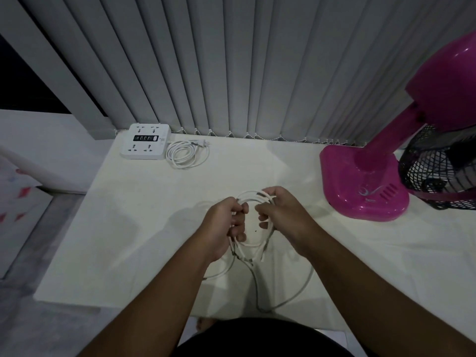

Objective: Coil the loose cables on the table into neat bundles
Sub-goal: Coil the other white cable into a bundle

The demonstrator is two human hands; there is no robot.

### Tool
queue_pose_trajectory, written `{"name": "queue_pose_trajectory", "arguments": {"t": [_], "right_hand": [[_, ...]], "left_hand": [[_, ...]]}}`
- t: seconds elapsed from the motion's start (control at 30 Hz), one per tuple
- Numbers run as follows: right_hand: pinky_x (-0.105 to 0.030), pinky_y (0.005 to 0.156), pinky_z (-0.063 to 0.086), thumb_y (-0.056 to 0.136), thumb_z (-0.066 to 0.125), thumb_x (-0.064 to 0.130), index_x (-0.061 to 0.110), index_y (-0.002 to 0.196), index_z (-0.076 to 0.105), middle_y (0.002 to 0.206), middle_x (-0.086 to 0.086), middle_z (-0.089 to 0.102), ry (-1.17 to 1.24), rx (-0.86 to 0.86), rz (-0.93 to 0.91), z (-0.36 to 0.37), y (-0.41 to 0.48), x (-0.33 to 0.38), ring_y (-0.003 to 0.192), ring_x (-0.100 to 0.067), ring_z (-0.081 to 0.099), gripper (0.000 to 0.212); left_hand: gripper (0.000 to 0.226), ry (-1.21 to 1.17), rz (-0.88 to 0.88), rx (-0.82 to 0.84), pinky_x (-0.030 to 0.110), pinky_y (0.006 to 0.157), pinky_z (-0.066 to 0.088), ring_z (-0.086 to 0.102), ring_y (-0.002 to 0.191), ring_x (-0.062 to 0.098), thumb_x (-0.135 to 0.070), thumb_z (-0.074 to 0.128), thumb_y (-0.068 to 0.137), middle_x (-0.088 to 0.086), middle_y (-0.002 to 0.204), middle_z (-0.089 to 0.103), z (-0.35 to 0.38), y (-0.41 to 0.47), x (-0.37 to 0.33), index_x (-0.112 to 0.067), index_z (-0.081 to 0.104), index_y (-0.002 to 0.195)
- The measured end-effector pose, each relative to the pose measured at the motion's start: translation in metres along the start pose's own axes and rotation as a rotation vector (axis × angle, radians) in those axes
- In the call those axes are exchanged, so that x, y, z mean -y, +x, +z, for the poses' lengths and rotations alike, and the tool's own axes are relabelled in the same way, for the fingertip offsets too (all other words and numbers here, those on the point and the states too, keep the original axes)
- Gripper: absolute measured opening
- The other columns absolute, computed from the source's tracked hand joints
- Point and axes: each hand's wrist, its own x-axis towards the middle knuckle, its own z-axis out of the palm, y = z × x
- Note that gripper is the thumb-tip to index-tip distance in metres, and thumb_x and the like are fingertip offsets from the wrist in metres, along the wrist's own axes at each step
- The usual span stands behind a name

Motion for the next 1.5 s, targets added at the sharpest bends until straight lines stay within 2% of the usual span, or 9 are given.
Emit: {"name": "queue_pose_trajectory", "arguments": {"t": [0.1,0.3,0.47,0.57,0.67,0.93,1.13,1.27,1.5], "right_hand": [[-0.032,0.052,0.045,0.085,0.056,0.002,0.007,0.095,0.061,0.065,-0.004,0.051,0.065,0.056,0.054,-0.007,0.001,0.01,0.053,-0.016,0.047,0.012],[-0.029,0.051,0.03,0.09,0.047,0.002,0.006,0.094,0.057,0.059,0.0,0.034,0.357,0.077,0.274,-0.014,0.004,0.01,0.048,-0.013,0.029,0.012],[-0.03,0.054,0.038,0.092,0.046,0.003,0.007,0.092,0.058,0.061,-0.002,0.042,0.488,0.079,0.295,-0.004,-0.001,0.001,0.051,-0.014,0.038,0.013],[-0.033,0.062,0.049,0.088,0.05,0.003,0.009,0.089,0.057,0.07,-0.008,0.053,0.253,0.089,0.202,-0.004,-0.001,0.003,0.06,-0.02,0.049,0.01],[-0.033,0.058,0.046,0.087,0.048,0.0,0.006,0.087,0.057,0.065,-0.009,0.049,0.143,0.129,0.177,-0.011,0.0,0.009,0.055,-0.021,0.043,0.011],[-0.033,0.06,0.041,0.088,0.045,0.002,0.01,0.082,0.052,0.053,-0.001,0.032,0.617,-0.046,0.346,-0.014,0.005,0.005,0.053,-0.018,0.032,0.012],[-0.03,0.062,0.036,0.093,0.038,0.004,0.014,0.074,0.039,0.055,-0.003,0.033,0.873,-0.181,0.506,-0.007,0.006,-0.005,0.057,-0.018,0.029,0.021],[-0.03,0.063,0.038,0.094,0.036,0.004,0.013,0.075,0.037,0.058,-0.003,0.034,0.981,-0.224,0.558,0.001,0.005,-0.007,0.057,-0.018,0.029,0.022],[-0.038,0.079,0.037,0.094,0.046,0.012,0.011,0.096,0.055,0.084,-0.003,0.051,0.645,-0.204,0.578,0.019,-0.005,-0.023,0.081,-0.021,0.055,0.009]], "left_hand": [[0.017,0.064,-0.001,0.089,0.029,0.051,0.029,0.022,0.047,0.016,-0.014,0.038,0.085,-0.002,0.056,0.027,-0.001,0.0,-0.003,-0.013,0.053,0.077],[0.025,-0.053,0.05,0.182,0.04,0.076,0.052,0.067,0.076,0.031,-0.023,0.044,0.099,0.009,0.067,0.059,-0.01,-0.004,0.015,-0.008,0.064,0.092],[0.013,-0.336,0.002,0.14,0.028,0.049,0.038,0.032,0.038,0.014,-0.025,0.055,0.084,-0.003,0.047,0.027,0.0,-0.006,0.024,-0.013,0.056,0.084],[0.015,-0.245,-0.074,0.136,0.023,0.041,0.024,0.018,0.037,0.011,-0.022,0.048,0.088,-0.005,0.046,0.019,0.0,-0.008,0.017,-0.014,0.055,0.077],[0.018,-0.166,-0.1,0.183,0.025,0.045,0.031,0.024,0.041,0.013,-0.022,0.046,0.092,-0.003,0.049,0.025,-0.001,-0.007,0.011,-0.013,0.057,0.08],[0.075,-0.318,-0.072,0.212,0.043,0.087,0.045,0.066,0.096,0.031,-0.061,0.034,0.096,0.019,0.106,0.071,-0.019,-0.004,0.023,-0.002,0.069,0.125],[0.072,-0.722,-0.005,0.34,0.042,0.112,0.04,0.057,0.127,0.036,-0.03,0.038,0.077,0.028,0.135,0.059,-0.014,-0.006,0.039,0.004,0.052,0.139],[0.065,-0.723,0.068,0.389,0.044,0.116,0.038,0.057,0.125,0.034,-0.019,0.05,0.069,0.02,0.128,0.064,-0.012,-0.007,0.038,-0.001,0.058,0.131],[0.033,-0.303,0.201,0.074,0.03,0.08,0.052,0.065,0.083,0.02,0.003,0.053,0.085,0.003,0.079,0.06,0.001,0.003,0.038,-0.011,0.06,0.114]]}}
